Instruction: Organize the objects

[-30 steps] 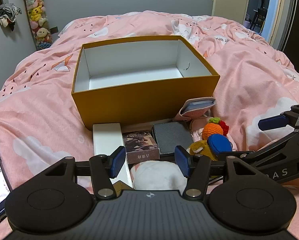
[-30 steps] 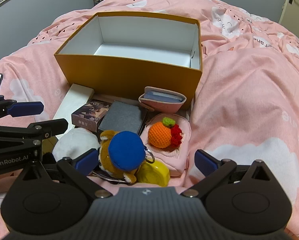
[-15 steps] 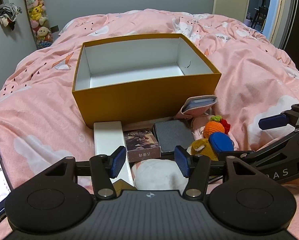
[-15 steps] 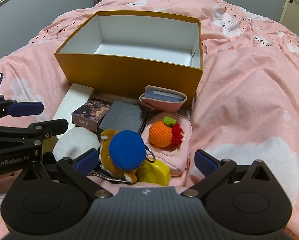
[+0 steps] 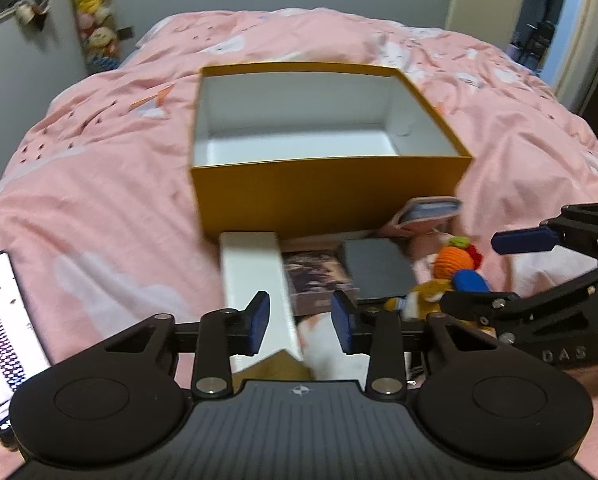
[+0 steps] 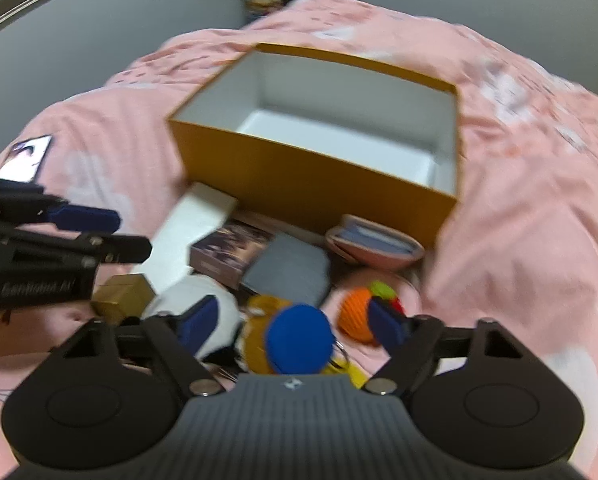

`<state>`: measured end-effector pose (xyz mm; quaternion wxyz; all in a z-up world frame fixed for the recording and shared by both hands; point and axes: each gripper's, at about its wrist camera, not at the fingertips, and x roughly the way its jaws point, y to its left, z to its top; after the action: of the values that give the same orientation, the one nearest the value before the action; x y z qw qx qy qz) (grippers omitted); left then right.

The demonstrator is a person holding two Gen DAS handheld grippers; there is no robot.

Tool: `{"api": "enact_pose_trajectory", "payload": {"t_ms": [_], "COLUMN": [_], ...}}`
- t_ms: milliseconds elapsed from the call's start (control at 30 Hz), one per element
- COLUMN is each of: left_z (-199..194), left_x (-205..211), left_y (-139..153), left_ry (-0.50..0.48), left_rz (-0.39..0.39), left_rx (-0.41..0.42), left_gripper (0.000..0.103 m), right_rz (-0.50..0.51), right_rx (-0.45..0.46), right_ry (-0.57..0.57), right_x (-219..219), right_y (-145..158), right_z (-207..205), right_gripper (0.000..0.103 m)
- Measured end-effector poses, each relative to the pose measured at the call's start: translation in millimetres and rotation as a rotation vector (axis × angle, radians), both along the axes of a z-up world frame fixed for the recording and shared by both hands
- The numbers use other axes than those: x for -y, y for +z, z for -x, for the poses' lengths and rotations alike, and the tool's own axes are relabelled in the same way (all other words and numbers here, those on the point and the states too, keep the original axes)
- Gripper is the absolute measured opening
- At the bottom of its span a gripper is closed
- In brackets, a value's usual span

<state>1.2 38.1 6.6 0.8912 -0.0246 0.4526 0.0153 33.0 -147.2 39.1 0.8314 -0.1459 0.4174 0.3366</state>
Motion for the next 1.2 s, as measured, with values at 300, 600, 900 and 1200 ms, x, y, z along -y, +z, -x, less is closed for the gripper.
{"api": "enact_pose_trajectory", "payload": {"t_ms": [300,600,900,1200], "left_z": [-0.6,-4.8,-5.8,-6.3], "left_x": [-36.7,-51.1,-52.9,-62.4], "left_y": [-0.7,-25.6,-43.9,-44.7], "left_ry": [0.060,0.076,0.051,0.068], "left_rz": [0.012,-0.029,-0.018,0.011], "left_rx": [-0.048,-0.133,-0.190,-0.192], "left_gripper": [0.040,0.040,0.039,0.039], "right_rz": [-0.034,0.123,0.264,0.339], "right_rx": [-0.125,-0.153,-0.211,-0.201], "right_ry": [0.334,0.680,0.859,0.971], "right_x": [-56.5,-125.0,-156.8,-174.4], "right_y": [-6.1,-30.7,-50.8,-57.8], "right_z": [-2.8,6.8,8.9,21.3], "right_gripper": [0.058,0.058,0.059,0.059]}}
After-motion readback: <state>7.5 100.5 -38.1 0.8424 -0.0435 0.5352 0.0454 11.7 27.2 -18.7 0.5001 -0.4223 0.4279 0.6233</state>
